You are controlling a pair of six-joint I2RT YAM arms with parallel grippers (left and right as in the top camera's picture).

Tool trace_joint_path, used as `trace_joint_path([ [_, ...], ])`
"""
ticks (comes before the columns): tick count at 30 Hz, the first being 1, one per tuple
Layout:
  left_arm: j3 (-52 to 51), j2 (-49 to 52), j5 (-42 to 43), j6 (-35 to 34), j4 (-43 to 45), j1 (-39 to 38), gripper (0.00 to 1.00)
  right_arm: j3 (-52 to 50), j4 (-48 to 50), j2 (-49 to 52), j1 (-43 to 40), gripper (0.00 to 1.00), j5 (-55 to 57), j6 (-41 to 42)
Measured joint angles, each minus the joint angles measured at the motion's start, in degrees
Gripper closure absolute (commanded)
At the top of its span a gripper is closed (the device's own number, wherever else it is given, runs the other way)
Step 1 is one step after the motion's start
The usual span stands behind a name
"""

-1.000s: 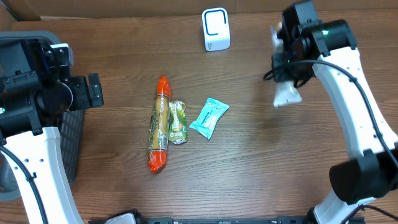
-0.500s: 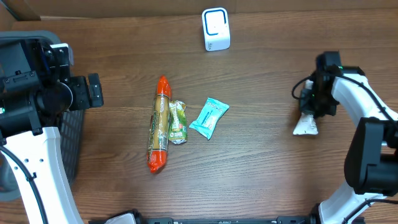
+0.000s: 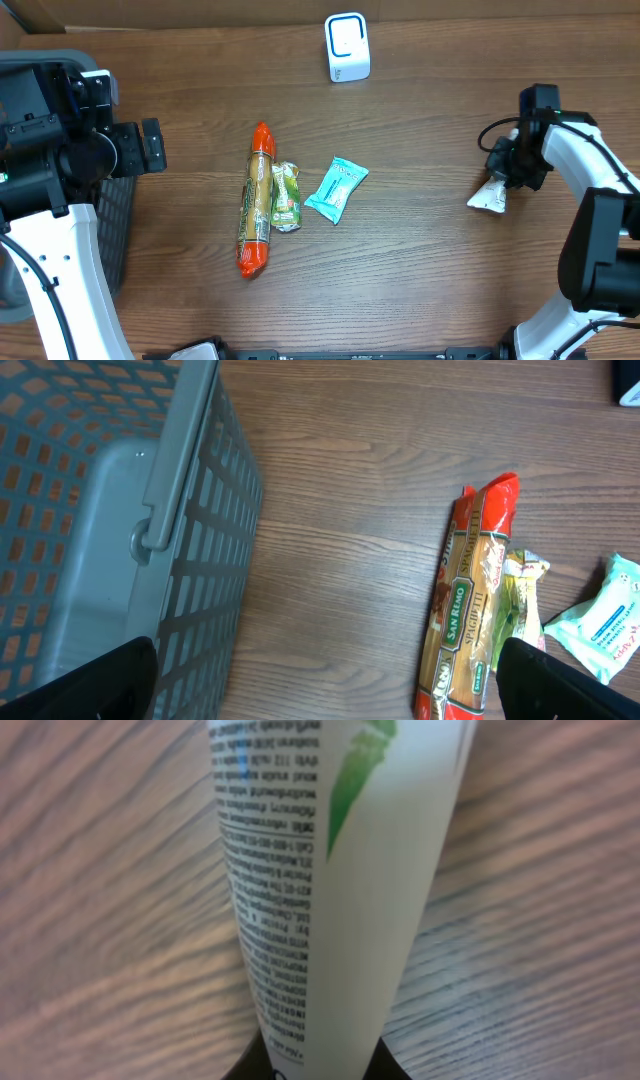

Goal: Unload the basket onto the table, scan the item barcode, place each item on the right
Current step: 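Carry the tube to the right and lower it onto the table, then release the tube and move the right gripper toward the teal pack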

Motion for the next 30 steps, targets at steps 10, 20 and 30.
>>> trace_joint_path([
  [10,0.0,0.0,0.0,0.0,-0.02,0.0,0.01,-0.07,-0.72,0.0,-3.21,0.59,-0.39,13.55],
  [20,0.0,0.0,0.0,0.0,-0.02,0.0,0.0,0.61,-10.21,0.0,-3.21,0.36,-1.36,9.35],
  [30,0.0,0.0,0.0,0.0,0.0,0.0,0.0,10.14,-18.95,-1.66,1.33,0.24,-9.33,0.28],
])
